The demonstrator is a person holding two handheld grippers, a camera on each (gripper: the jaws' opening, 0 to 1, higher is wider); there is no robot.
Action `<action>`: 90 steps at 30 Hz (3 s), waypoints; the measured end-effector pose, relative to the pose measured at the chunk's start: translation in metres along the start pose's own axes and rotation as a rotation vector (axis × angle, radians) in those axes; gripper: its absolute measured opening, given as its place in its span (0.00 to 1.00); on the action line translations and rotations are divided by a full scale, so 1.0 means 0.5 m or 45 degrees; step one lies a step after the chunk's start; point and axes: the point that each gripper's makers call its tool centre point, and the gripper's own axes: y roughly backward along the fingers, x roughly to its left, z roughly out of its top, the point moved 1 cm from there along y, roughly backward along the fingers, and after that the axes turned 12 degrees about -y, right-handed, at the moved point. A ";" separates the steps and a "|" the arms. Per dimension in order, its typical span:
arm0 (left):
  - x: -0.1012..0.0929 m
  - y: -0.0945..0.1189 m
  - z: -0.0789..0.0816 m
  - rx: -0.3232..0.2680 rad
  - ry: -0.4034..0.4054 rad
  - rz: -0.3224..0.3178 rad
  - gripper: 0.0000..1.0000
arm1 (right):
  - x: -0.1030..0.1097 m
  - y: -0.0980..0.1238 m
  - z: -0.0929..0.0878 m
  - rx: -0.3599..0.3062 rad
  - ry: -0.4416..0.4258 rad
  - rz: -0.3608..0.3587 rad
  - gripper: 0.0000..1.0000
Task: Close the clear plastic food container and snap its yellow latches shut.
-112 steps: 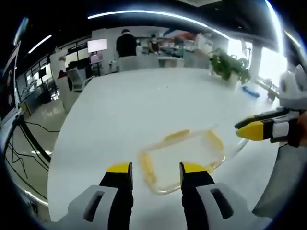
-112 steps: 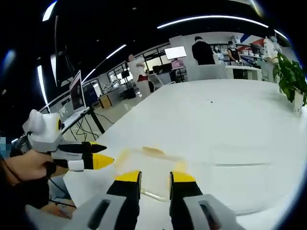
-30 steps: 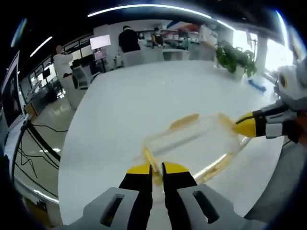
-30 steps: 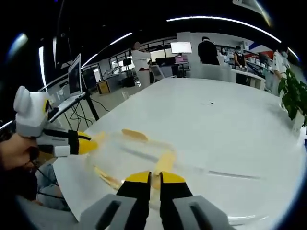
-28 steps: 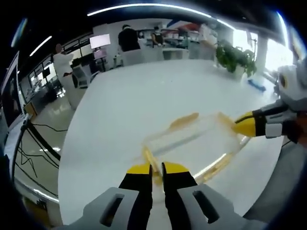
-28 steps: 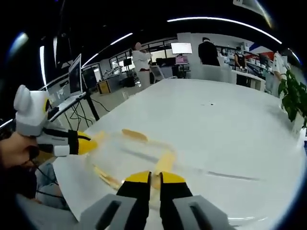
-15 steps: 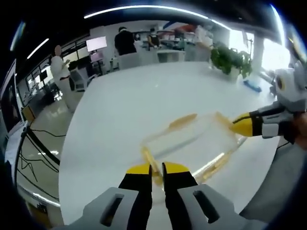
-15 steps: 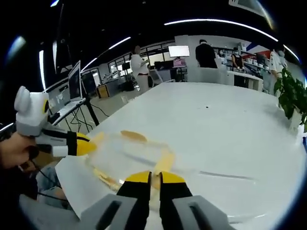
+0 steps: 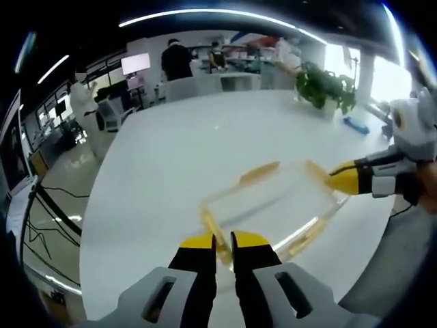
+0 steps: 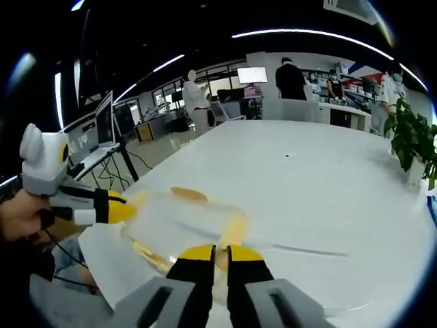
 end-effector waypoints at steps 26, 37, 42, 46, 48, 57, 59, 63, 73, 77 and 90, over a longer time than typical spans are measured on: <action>-0.127 -0.046 0.085 -0.077 -0.038 -0.138 0.05 | -0.138 0.081 0.017 -0.077 -0.071 -0.144 0.01; -0.203 -0.070 0.122 -0.112 -0.062 -0.222 0.06 | -0.211 0.128 0.021 -0.104 -0.109 -0.235 0.00; -0.226 -0.078 0.134 -0.120 -0.067 -0.249 0.06 | -0.239 0.142 0.024 -0.108 -0.115 -0.257 0.00; -0.251 -0.086 0.145 -0.127 -0.068 -0.277 0.06 | -0.260 0.154 0.030 -0.117 -0.127 -0.280 0.00; -0.261 -0.090 0.150 -0.130 -0.070 -0.293 0.06 | -0.272 0.160 0.031 -0.118 -0.130 -0.293 0.00; -0.293 -0.104 0.161 -0.128 -0.090 -0.332 0.06 | -0.305 0.173 0.021 -0.108 -0.149 -0.326 0.00; -0.294 -0.104 0.160 -0.127 -0.096 -0.336 0.07 | -0.306 0.173 0.020 -0.106 -0.154 -0.331 0.00; -0.295 -0.107 0.156 -0.114 -0.099 -0.340 0.07 | -0.308 0.170 0.018 -0.103 -0.163 -0.332 0.00; -0.300 -0.121 0.145 -0.089 -0.078 -0.345 0.07 | -0.318 0.161 0.008 -0.070 -0.152 -0.333 0.00; -0.303 -0.127 0.141 -0.080 -0.070 -0.345 0.07 | -0.324 0.156 0.004 -0.057 -0.153 -0.335 0.00; -0.304 -0.140 0.132 -0.058 -0.031 -0.354 0.06 | -0.330 0.147 0.000 -0.054 -0.158 -0.343 0.00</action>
